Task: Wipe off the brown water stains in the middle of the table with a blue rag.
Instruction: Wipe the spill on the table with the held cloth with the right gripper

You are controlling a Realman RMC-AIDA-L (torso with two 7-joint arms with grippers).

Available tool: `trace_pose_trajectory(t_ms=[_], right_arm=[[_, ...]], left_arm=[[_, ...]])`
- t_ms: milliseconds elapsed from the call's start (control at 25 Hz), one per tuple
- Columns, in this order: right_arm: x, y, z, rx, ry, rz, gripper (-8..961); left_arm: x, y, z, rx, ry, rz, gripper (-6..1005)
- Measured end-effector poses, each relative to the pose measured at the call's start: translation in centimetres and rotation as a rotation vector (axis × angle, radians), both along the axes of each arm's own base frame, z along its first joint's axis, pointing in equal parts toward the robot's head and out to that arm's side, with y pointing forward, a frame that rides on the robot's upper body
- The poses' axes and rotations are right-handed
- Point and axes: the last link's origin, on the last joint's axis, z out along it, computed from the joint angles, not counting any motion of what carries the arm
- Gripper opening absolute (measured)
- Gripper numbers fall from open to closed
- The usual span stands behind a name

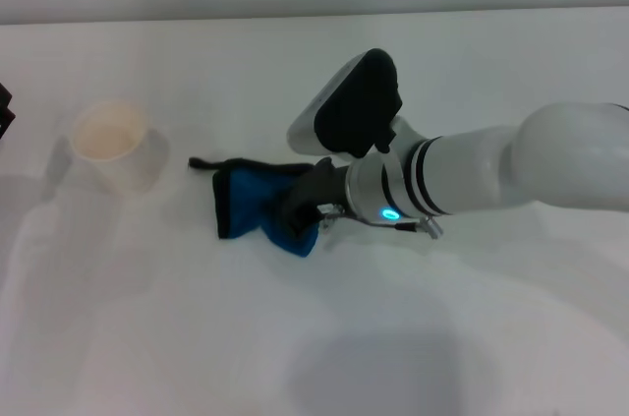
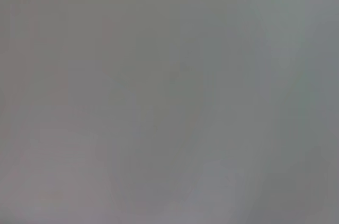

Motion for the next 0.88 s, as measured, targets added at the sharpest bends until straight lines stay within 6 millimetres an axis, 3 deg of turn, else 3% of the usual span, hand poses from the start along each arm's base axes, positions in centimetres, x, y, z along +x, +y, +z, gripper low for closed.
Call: trace_pose_trajectory(t_ms=[520,880], right_arm=[[2.4,4.4,3.8,0.209,0.026,-0.116,119],[4.4,4.8,7.1,0.195,0.039,-0.223,133]], left_arm=[[0.0,0.0,0.0,0.001,0.000,-0.002,888],[0.0,0.0,0.0,0.001,-0.001,-0.002,887]])
